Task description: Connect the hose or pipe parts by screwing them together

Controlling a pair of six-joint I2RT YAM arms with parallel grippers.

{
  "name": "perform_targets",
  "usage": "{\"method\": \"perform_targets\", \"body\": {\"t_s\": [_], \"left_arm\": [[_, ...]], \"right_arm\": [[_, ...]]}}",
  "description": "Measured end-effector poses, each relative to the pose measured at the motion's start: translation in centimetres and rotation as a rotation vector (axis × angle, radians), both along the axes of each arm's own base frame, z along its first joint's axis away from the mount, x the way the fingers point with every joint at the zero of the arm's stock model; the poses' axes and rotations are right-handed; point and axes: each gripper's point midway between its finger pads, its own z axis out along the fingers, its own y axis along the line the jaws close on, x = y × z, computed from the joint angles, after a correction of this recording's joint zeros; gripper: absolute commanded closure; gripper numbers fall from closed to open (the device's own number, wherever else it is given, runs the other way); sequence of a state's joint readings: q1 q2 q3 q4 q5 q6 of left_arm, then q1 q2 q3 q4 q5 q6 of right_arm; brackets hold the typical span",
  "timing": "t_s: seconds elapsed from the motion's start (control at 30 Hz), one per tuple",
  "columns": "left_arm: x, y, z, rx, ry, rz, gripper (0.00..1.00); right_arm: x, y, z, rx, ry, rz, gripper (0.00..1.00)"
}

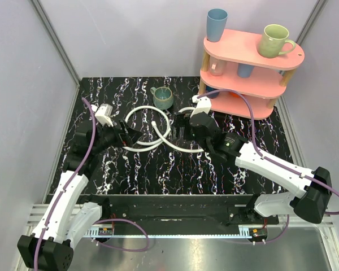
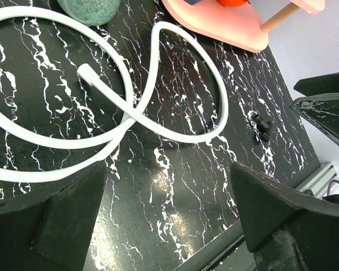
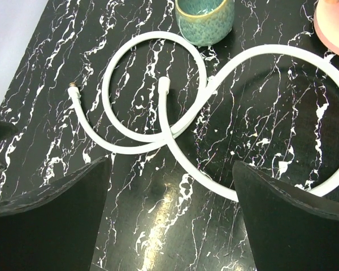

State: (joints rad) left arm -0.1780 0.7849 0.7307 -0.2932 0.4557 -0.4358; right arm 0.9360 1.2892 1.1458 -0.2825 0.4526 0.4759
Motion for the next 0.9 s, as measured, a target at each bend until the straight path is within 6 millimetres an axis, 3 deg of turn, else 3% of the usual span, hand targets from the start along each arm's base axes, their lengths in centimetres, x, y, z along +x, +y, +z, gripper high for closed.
{"method": "perform_targets", "body": {"t_s": [0.3,0.47,0.6,0.7,0.83,0.9], "left_arm": [[0.7,1.5,-1.0,0.043,0.025,0.096,0.04],[0.9,3.0,-2.0,0.085,0.056,0.181,0.03],[0.9,3.3,-1.6,0.086,0.038,0.201,0.03],[0.9,3.4,-1.4,0.086,0.032,0.205,0.03],[0.9,3.4,-1.4,0.086,0.029,0.207,0.03],[0.8,3.4,-1.2,0.084,0.023,0.207,0.03]], "right_arm": [[-0.1,-0.6,-1.1,0.014,0.045,-0.051,0.00],[1.0,-3.3,-5.1,-0.111,0.186,-0.199,0.00],[3.7,-8.4,-11.3,-0.243,0.395,-0.410,0.02],[3.1,-12.3,-15.8,-0.351,0.553,-0.543,0.04],[1.2,-16.6,-18.3,-0.397,0.681,-0.691,0.05],[0.4,-18.9,-19.1,-0.378,0.735,-0.773,0.11]]}}
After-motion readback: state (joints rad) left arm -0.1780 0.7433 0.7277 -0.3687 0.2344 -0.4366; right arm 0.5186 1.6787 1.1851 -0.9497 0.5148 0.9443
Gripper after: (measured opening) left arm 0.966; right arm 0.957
